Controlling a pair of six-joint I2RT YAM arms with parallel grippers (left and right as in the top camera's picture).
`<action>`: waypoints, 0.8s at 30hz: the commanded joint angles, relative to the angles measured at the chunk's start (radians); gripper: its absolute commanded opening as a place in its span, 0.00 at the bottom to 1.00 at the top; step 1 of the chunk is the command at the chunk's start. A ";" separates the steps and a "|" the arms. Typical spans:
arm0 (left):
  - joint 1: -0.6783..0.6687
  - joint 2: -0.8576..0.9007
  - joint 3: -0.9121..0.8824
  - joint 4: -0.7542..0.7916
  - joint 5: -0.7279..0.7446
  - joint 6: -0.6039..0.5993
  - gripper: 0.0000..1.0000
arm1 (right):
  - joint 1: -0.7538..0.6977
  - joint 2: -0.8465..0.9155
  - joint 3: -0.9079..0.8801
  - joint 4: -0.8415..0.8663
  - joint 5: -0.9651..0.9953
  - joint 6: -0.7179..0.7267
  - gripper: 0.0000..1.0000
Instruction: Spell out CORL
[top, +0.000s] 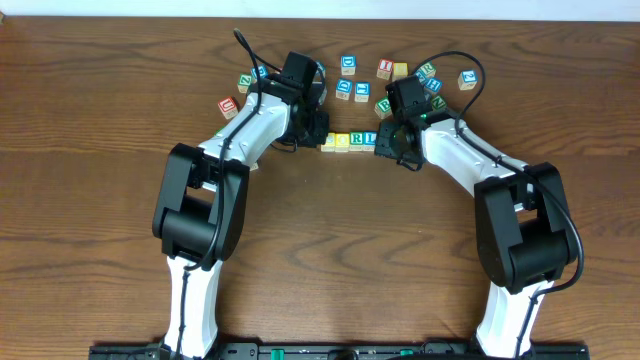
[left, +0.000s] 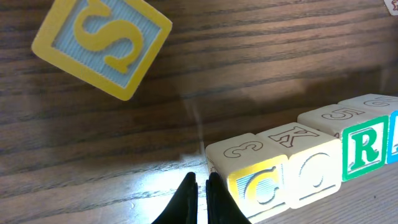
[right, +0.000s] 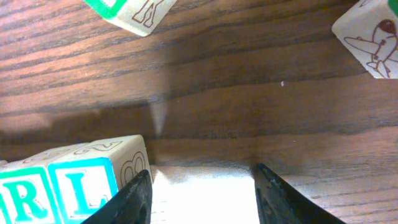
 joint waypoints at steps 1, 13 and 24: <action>0.026 0.014 -0.003 -0.008 -0.001 0.010 0.08 | -0.008 -0.007 0.037 -0.013 -0.009 -0.051 0.49; 0.085 -0.093 0.001 -0.056 -0.012 0.082 0.08 | -0.048 -0.007 0.219 -0.230 -0.009 -0.163 0.50; 0.221 -0.392 0.005 -0.195 -0.143 0.082 0.08 | 0.036 0.010 0.341 -0.222 -0.062 -0.132 0.15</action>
